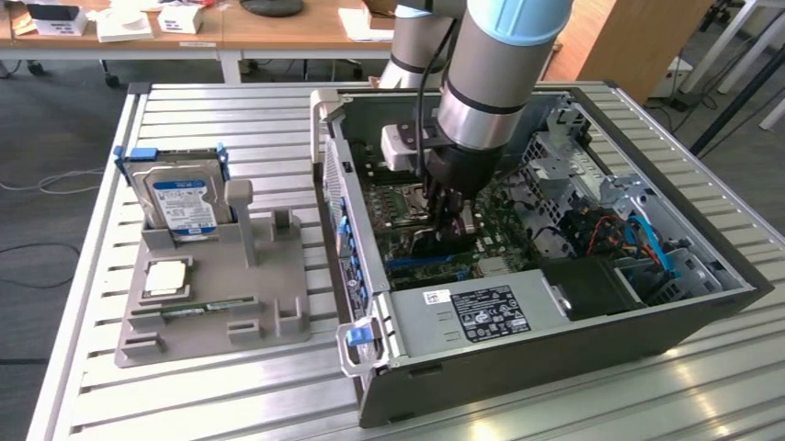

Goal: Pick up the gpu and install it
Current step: 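Insert the gpu into the slot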

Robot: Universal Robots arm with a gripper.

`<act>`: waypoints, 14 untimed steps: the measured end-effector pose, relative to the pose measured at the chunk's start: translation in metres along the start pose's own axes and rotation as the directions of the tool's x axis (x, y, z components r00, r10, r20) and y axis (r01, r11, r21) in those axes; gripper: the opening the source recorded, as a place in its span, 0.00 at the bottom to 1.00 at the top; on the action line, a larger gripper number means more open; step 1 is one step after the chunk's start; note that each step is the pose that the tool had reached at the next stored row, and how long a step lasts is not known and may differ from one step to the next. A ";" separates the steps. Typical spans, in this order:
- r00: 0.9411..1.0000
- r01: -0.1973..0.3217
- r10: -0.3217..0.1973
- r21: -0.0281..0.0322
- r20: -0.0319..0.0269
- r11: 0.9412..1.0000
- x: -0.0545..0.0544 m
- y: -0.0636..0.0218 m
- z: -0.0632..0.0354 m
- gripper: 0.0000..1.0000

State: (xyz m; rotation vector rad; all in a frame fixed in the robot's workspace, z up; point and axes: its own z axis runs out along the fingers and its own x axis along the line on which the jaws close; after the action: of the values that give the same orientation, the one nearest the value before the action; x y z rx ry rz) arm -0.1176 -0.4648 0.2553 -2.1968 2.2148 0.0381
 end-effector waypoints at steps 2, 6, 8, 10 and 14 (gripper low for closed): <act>1.000 0.000 0.000 0.000 0.000 1.000 0.000 0.0000 0.0001 0.27; 1.000 0.000 0.000 0.000 0.000 1.000 0.000 0.0000 0.0012 0.27; 1.000 0.000 0.000 0.000 0.001 1.000 0.000 0.0000 0.0020 0.27; 1.000 0.000 0.000 0.000 0.000 1.000 0.000 0.0000 0.0019 0.27; 1.000 0.000 0.000 0.000 0.000 1.000 0.000 0.0000 0.0019 0.27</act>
State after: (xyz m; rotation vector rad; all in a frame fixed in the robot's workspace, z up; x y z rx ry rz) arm -0.1176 -0.4648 0.2534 -2.1967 2.2147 0.0382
